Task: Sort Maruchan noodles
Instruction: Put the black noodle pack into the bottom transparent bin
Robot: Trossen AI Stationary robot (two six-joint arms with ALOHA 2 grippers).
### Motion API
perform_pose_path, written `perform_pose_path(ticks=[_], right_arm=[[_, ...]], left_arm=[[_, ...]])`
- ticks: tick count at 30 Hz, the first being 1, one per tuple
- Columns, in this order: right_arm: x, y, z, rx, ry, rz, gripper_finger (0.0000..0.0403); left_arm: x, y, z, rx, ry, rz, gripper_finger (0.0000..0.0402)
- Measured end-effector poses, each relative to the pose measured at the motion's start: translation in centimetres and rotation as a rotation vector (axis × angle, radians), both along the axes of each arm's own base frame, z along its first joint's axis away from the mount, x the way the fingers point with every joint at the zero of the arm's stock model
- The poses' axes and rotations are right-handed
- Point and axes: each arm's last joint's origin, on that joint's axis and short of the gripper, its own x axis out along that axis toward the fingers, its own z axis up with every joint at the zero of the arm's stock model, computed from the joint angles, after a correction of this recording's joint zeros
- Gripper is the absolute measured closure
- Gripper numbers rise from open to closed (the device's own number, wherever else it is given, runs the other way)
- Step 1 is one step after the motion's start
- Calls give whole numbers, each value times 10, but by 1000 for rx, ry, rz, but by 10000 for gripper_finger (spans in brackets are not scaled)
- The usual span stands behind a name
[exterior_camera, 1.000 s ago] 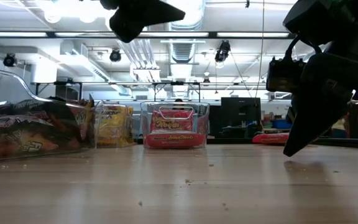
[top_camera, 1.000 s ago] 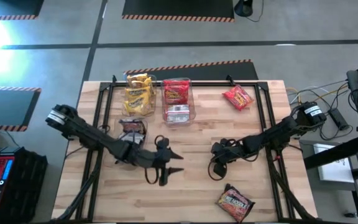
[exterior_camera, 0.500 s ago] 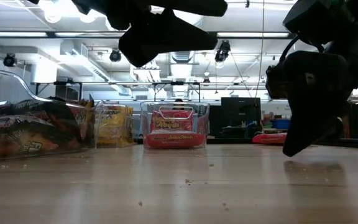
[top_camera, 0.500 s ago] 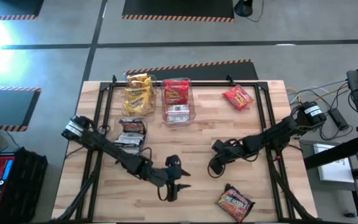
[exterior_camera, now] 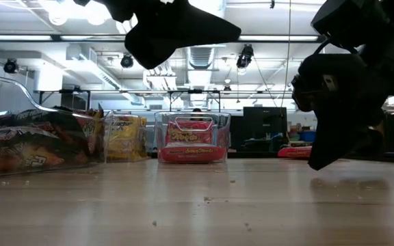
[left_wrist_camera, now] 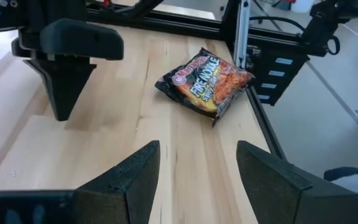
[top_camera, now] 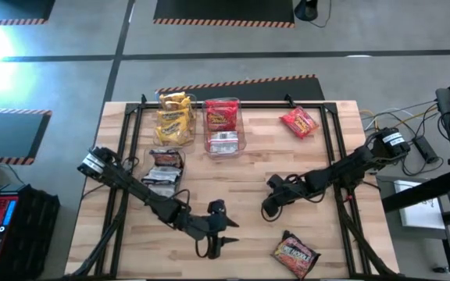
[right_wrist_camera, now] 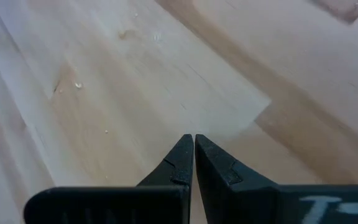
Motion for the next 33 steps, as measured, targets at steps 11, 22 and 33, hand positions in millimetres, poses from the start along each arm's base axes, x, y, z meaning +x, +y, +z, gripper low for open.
perform_pose_path(ticks=[11, 22, 33], right_arm=[[-1, 12, 27, 118, -70, 148, 394], [-9, 92, 72, 299, -15, 297, 394], [-18, 147, 67, 258, 424, 319, 394]], left_arm=[[-2, -1, -3, 12, 3, -8, 205], [-2, 0, -3, 25, -5, 15, 205], [0, -1, -4, 16, -40, 15, 205]])
